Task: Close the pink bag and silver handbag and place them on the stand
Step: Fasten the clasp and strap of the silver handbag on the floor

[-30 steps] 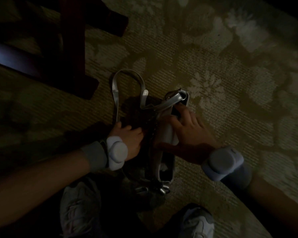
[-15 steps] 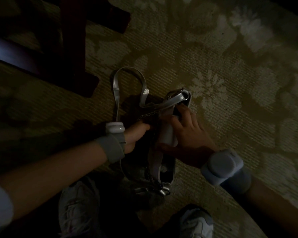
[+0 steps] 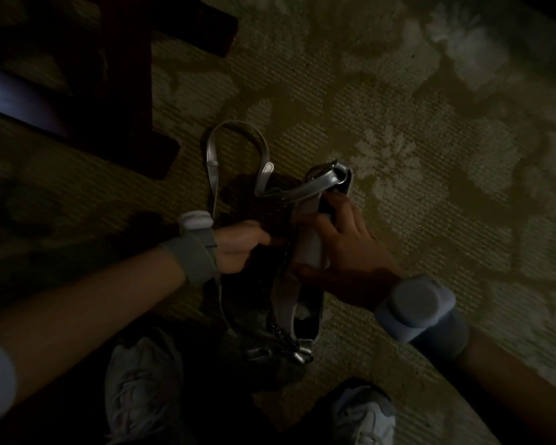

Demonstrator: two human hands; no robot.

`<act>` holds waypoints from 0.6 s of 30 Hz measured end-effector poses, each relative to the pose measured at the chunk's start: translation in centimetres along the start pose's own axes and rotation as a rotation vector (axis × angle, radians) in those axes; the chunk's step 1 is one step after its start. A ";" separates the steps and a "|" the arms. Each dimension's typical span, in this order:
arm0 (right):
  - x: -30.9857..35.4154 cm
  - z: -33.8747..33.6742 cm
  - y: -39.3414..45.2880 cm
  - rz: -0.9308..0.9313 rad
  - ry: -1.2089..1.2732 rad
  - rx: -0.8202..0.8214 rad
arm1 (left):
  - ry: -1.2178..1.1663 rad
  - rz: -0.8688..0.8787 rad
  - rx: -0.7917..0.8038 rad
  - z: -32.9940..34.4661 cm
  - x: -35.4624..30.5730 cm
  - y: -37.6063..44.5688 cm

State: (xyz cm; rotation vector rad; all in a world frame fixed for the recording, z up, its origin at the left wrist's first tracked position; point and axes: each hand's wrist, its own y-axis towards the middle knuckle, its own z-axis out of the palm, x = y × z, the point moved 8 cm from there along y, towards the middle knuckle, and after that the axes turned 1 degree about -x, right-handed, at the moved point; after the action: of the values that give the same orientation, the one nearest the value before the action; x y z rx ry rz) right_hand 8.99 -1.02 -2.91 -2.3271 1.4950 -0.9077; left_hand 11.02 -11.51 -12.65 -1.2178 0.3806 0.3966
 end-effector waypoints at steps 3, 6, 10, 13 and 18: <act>-0.1 -0.1 0.0 -0.018 0.026 -0.027 | -0.005 0.029 0.061 0.1 -0.2 0.3; -0.1 -0.1 0.1 -0.028 0.036 -0.031 | 0.085 0.076 0.056 -0.4 0.0 0.3; -0.1 -0.2 0.2 -0.037 0.040 -0.049 | 0.189 0.149 0.011 -0.3 -0.3 0.1; -0.2 0.1 0.3 -0.031 0.022 -0.042 | 0.213 0.204 -0.022 -0.6 -0.5 0.2; 0.0 0.3 0.4 -0.044 -0.016 -0.063 | 0.279 0.228 -0.013 -0.7 -0.7 0.4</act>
State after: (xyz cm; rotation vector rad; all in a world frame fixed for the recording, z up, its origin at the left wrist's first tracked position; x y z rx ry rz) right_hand 8.89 -1.24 -3.29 -2.4151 1.4930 -0.8621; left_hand 10.22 -12.10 -12.85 -1.2497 0.7617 0.4255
